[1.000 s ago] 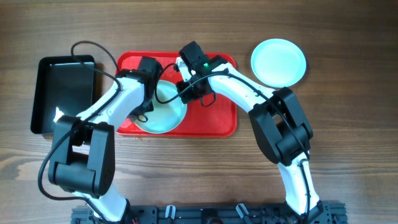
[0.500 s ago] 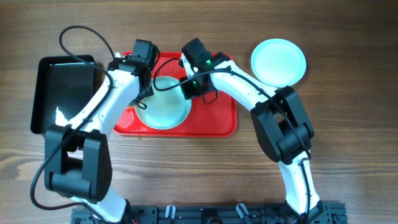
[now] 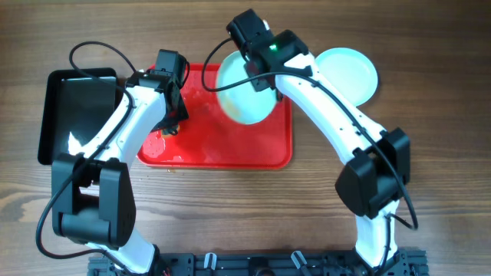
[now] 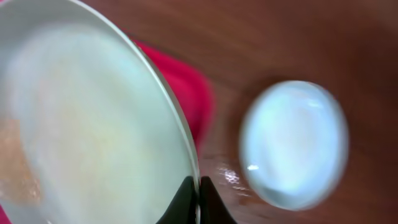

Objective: Clean dirty plates on tray and stack at the side
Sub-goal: 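Lift the plate with the right gripper and stack it on the right pile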

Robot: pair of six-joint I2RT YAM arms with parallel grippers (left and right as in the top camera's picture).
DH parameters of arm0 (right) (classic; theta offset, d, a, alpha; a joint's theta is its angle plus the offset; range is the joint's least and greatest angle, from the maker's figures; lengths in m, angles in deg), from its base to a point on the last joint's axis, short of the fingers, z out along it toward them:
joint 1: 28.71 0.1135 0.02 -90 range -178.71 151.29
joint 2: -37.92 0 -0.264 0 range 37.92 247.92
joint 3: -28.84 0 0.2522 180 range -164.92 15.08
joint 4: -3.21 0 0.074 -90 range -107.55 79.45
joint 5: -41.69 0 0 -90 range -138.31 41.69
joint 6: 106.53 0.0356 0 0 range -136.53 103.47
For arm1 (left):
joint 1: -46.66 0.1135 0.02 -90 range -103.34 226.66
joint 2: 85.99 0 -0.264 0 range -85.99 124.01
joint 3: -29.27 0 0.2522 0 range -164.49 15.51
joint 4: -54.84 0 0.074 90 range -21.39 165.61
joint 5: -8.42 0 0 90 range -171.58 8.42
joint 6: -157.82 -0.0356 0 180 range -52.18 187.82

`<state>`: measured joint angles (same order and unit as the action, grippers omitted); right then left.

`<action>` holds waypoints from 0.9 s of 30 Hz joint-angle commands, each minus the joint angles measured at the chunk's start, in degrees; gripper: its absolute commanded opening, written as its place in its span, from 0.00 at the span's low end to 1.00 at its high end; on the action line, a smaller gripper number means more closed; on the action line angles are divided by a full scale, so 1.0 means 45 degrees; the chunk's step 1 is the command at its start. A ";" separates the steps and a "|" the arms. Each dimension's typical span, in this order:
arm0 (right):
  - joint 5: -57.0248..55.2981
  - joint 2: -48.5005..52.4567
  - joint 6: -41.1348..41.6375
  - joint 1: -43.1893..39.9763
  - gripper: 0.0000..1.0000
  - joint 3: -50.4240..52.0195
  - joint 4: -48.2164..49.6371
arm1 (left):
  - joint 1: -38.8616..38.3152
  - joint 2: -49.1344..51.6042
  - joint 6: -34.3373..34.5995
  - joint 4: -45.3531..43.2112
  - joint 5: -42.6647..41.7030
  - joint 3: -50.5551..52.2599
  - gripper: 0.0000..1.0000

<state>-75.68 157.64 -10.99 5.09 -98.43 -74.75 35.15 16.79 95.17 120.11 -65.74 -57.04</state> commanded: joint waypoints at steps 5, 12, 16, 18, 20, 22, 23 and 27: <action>-0.5299 -0.1695 -0.0481 0.0437 0.04 -0.0204 0.0092 | 0.0481 -0.0146 0.0325 -0.0005 -0.0588 0.0078 0.04; -0.9976 -0.2404 -0.3852 0.1603 0.04 -0.0204 0.2317 | 0.0583 -0.0146 0.0321 -0.0301 -0.1705 0.0078 0.04; -0.9986 -0.2404 -0.4979 0.2312 0.04 -0.0204 0.3079 | 0.0583 -0.0146 0.0321 -0.0340 -0.1860 0.0078 0.04; -1.0142 -0.2404 -0.5280 0.2545 0.04 -0.0204 0.3390 | 0.0583 -0.0146 0.0321 -0.0335 -0.1860 0.0078 0.04; -1.0618 -0.2404 -0.5411 0.2642 0.04 -0.0204 0.3657 | 0.0583 -0.0146 0.0321 -0.0330 -0.1860 0.0078 0.04; -1.0734 -0.2404 -0.5469 0.2642 0.04 -0.0199 0.3711 | 0.0583 -0.0146 0.0321 -0.0330 -0.1860 0.0078 0.04; -1.0734 -0.2404 -0.5416 0.2642 0.04 -0.0199 0.3701 | 0.0583 -0.0146 0.0321 -0.0330 -0.1860 0.0078 0.04; -1.0200 -0.2404 -0.4002 0.2637 0.04 -0.0189 0.3264 | 0.0583 -0.0146 0.0321 -0.0330 -0.1860 0.0078 0.04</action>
<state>-120.88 147.42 -33.54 17.20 -98.50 -58.53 37.77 16.79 95.81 118.73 -73.57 -57.02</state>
